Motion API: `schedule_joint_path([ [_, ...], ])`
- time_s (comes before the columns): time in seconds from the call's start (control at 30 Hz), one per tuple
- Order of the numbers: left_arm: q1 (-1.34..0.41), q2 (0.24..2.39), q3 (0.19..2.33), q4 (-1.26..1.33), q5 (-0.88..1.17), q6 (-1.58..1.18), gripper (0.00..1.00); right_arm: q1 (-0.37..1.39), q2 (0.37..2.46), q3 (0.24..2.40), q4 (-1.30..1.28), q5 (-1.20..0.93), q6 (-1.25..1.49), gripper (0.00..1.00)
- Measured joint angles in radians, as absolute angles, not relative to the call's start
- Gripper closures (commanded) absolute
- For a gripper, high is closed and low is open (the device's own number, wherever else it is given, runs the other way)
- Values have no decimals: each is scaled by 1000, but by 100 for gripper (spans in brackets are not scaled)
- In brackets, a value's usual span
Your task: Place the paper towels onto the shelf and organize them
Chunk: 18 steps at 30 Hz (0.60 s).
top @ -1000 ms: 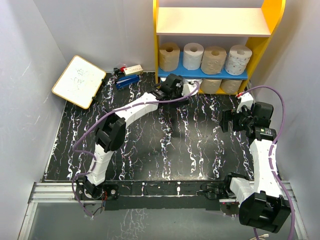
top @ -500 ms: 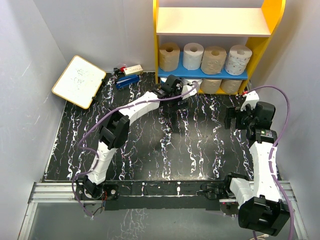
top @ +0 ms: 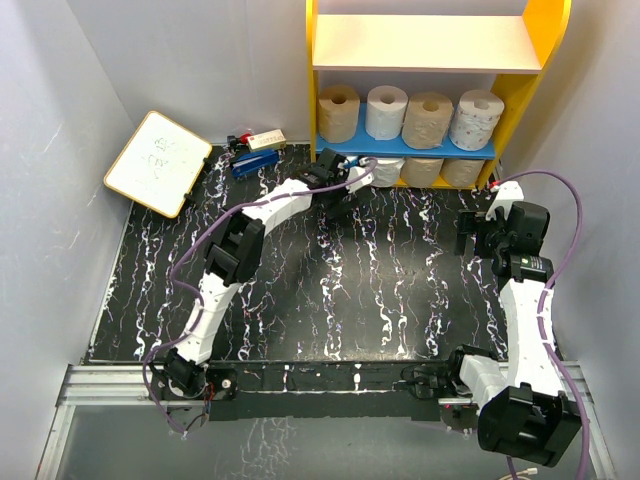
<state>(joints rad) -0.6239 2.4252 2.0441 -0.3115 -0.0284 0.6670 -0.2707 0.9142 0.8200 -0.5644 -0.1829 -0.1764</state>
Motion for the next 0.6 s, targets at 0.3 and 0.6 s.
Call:
schedule_joint_path([
  [0.3,-635,2481,2161,-281,-34,697,2,-271,925,820,-561,-167,-176,2],
  [0.6,-639,2497,2190,-266,-42,698,2,-271,936,820,-550,-163,-176,2],
])
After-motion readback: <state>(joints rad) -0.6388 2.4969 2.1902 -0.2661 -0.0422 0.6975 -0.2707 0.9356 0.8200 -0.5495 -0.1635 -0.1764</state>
